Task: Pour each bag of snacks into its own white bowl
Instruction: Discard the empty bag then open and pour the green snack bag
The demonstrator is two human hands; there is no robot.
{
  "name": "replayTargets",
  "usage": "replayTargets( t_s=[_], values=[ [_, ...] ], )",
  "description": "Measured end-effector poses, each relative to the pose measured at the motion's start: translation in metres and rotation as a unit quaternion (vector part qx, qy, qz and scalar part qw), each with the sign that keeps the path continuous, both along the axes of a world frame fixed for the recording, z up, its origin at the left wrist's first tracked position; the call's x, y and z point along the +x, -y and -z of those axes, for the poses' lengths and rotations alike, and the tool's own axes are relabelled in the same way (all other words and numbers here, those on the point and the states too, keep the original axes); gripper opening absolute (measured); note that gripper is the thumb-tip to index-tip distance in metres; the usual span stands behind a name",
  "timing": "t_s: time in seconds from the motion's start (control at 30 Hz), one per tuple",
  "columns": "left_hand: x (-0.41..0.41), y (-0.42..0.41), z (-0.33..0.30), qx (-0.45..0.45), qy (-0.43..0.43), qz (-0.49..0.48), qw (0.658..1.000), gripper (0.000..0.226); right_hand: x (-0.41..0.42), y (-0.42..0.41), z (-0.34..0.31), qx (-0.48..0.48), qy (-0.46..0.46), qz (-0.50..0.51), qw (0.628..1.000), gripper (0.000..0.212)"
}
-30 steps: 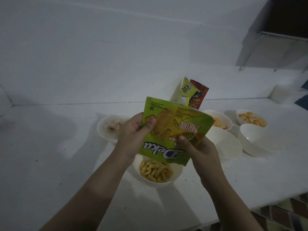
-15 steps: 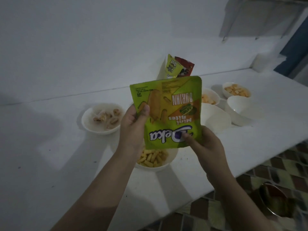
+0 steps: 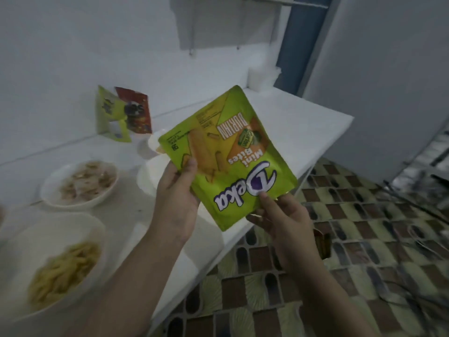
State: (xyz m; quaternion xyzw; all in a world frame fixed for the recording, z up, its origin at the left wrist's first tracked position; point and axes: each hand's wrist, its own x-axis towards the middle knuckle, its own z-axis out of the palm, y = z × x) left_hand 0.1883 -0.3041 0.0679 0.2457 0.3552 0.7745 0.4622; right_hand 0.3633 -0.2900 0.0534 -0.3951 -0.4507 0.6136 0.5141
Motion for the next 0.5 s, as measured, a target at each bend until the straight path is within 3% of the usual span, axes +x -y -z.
replayTargets(
  t_s=[0.1,0.2,0.4,0.5],
  values=[
    [0.053,-0.038,0.006,-0.042,-0.054,0.054,0.996,0.027,0.061,-0.026,-0.003,0.038,0.017,0.099,0.994,0.008],
    [0.105,-0.072,0.018,-0.087,-0.056,0.107,0.989,0.028,0.121,-0.048,-0.002,0.063,0.042,0.189,0.979,0.007],
    [0.19,-0.127,0.049,-0.136,-0.092,0.23,0.959,0.019,0.214,-0.074,0.037,0.022,0.055,0.325,0.944,0.029],
    [0.225,-0.156,0.067,-0.154,-0.112,0.261,0.946,0.018,0.247,-0.086,0.056,0.0,0.077,0.37,0.926,0.021]
  ],
)
